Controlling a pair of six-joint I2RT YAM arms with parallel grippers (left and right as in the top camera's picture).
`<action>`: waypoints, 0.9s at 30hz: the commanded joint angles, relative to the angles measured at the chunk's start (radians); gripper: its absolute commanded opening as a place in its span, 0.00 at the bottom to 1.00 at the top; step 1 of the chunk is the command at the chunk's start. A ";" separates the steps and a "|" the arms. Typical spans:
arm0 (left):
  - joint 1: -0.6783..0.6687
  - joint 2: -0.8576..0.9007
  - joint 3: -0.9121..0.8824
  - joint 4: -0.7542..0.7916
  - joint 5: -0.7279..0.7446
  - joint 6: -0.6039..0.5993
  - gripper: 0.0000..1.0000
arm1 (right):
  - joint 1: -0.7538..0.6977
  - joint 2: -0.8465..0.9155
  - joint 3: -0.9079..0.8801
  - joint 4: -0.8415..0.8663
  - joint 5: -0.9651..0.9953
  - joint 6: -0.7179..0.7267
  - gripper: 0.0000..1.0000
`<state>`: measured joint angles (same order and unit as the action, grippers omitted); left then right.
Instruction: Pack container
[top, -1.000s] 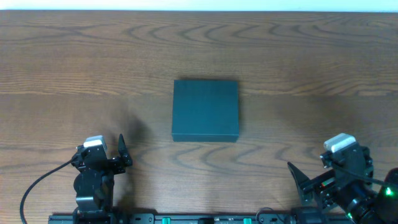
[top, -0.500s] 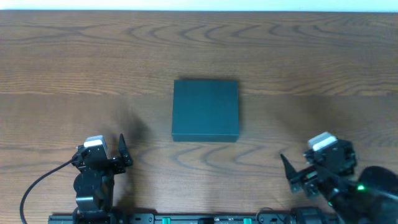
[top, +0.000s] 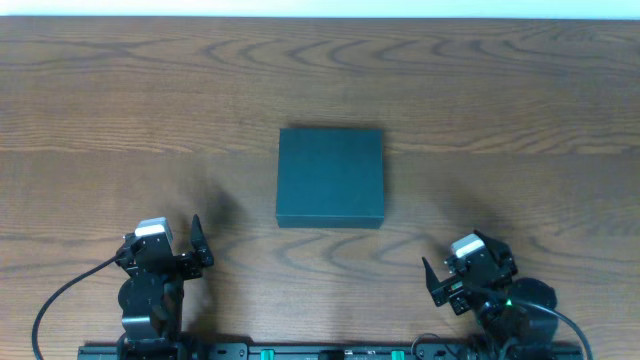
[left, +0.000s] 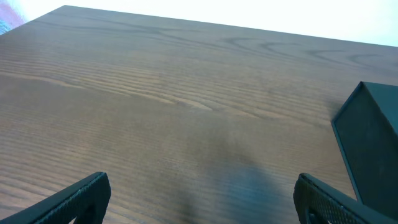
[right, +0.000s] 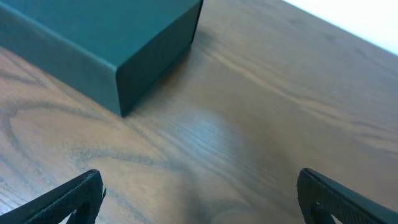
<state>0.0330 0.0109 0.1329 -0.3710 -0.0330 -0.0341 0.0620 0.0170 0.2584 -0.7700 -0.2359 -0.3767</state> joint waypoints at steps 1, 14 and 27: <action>0.005 -0.006 -0.020 -0.007 0.000 -0.014 0.95 | -0.008 -0.012 -0.034 0.005 -0.016 0.010 0.99; 0.005 -0.006 -0.020 -0.007 0.000 -0.015 0.95 | -0.008 -0.011 -0.089 0.007 -0.015 0.100 0.99; 0.005 -0.006 -0.020 -0.007 0.000 -0.014 0.95 | -0.008 -0.011 -0.089 0.007 -0.015 0.100 0.99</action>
<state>0.0330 0.0109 0.1329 -0.3710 -0.0330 -0.0341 0.0601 0.0154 0.1757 -0.7624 -0.2390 -0.2951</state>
